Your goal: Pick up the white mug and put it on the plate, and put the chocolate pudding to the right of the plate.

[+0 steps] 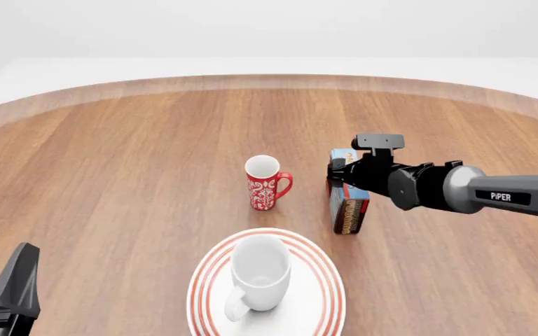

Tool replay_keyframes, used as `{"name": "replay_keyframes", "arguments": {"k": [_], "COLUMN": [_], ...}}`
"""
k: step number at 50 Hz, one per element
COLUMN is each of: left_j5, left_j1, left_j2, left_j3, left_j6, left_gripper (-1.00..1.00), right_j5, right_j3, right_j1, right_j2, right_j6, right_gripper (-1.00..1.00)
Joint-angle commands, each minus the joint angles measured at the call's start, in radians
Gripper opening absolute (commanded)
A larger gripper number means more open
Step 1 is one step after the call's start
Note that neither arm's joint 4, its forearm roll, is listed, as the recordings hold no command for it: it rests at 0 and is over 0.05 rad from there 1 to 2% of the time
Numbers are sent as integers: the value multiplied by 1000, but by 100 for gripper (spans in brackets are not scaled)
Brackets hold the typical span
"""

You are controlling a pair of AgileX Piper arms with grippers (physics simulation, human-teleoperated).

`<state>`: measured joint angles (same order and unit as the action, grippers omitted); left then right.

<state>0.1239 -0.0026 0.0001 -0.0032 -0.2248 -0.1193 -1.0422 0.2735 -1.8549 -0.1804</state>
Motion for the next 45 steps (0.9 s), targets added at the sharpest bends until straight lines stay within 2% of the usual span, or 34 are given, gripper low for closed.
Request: {"name": "replay_keyframes", "arguments": {"k": [1,14,15,45], "left_j5": [1,0,0,1], "left_j1": [0,0,0,3], "left_j2": [0,0,0,0], "left_j3": [0,0,0,1], "left_j6": [0,0,0,-2], "left_gripper": [100,100,100,100], "right_j5": [8,14,14,10], "right_j3": [-1,0,0,22], "right_j1": [-3,-4,-5,2], "right_j2": [-5,-9,-10,32], "right_j6": [6,12,11,11], "right_gripper": [100,100,-100,-100]}}
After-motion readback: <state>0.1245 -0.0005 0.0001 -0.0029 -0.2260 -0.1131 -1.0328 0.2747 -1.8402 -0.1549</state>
